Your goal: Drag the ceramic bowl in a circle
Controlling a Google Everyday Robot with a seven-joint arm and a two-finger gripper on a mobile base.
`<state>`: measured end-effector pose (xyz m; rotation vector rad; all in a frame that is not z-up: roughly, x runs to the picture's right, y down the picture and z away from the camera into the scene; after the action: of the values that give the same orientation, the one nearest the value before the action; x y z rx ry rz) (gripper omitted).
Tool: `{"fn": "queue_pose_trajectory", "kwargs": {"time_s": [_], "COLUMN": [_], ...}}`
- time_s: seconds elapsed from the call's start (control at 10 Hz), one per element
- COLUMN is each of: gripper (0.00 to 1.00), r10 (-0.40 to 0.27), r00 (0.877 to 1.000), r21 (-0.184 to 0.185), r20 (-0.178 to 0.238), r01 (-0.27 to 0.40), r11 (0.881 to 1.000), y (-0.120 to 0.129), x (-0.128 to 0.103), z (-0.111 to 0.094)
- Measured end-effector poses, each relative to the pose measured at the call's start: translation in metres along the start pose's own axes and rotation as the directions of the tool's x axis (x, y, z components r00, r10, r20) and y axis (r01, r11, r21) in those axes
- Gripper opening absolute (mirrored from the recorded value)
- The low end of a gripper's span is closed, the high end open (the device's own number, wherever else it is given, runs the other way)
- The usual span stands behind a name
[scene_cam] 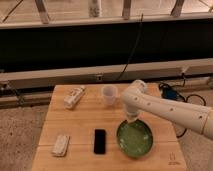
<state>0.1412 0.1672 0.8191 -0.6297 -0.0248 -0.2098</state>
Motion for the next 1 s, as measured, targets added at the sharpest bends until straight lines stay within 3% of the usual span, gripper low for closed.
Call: {"fn": "queue_pose_trajectory", "kwargs": {"time_s": [1.0], "gripper": [0.02], "r10": [-0.004], "r00": [1.000], "r21": [-0.001], "r20": [0.006], "r01": [0.004], "r11": [1.000], "y": [-0.0006], "x": [0.0018], "z": [-0.0009]}}
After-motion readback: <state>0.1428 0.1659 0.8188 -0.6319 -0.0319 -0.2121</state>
